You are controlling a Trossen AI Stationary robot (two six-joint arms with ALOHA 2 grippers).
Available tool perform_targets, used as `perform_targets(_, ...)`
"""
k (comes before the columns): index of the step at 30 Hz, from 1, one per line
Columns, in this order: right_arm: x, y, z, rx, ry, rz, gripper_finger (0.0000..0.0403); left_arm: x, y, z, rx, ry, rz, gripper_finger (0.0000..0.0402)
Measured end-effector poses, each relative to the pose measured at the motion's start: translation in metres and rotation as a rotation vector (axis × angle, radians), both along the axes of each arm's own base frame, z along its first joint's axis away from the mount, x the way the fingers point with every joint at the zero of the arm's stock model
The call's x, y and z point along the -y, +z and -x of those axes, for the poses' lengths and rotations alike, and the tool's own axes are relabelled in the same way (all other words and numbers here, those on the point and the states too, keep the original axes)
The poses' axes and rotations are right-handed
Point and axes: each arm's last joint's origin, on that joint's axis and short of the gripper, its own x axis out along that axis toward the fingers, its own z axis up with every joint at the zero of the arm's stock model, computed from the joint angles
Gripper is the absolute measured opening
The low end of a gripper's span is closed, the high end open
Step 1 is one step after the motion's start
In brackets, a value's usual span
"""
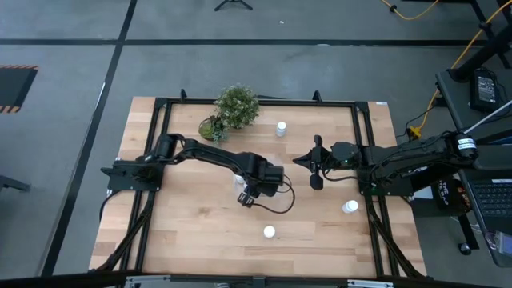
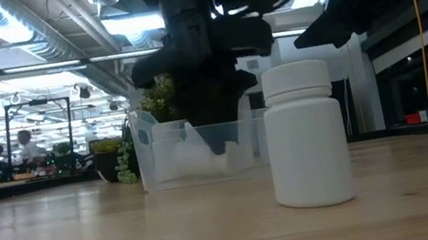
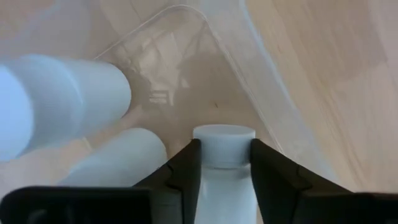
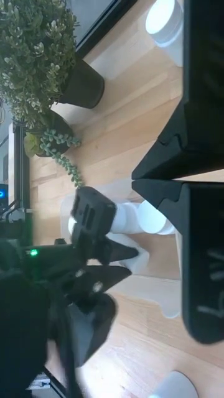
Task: Pick and place pill bottles into a basket
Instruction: Put the pill bottle into the bin
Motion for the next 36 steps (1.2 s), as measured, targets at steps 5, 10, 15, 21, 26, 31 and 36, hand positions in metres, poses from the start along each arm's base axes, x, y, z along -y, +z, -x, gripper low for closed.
perform_targets(5,0.0,0.0,0.0,0.0,0.0,0.001,0.0012,0.0,0.015,0.005,0.02,-0.005,0.003,0.0096)
perform_targets(10,0.0,0.0,0.0,-0.003,0.0,0.0,0.0012,-0.001,0.031,0.009,0.061,0.002,0.009,0.0068)
perform_targets(15,0.0,0.0,0.0,-0.003,0.0,0.0,0.0012,0.001,0.031,0.009,0.06,0.0,0.009,0.0064)
perform_targets(21,0.0,0.0,0.0,-0.003,0.0,0.0,0.0012,0.003,0.031,0.009,0.06,-0.001,0.006,0.01)
perform_targets(26,0.0,0.0,0.0,-0.003,0.0,0.0,0.0012,0.002,0.031,0.008,0.065,0.001,0.0,0.0147)
perform_targets(31,0.0,0.0,0.0,-0.003,0.0,-0.001,0.0012,0.002,0.03,0.008,0.068,0.037,-0.023,0.0183)
perform_targets(36,0.0,0.0,0.0,-0.003,-0.001,-0.001,0.0012,0.003,0.026,0.007,0.057,0.076,-0.018,0.0198)
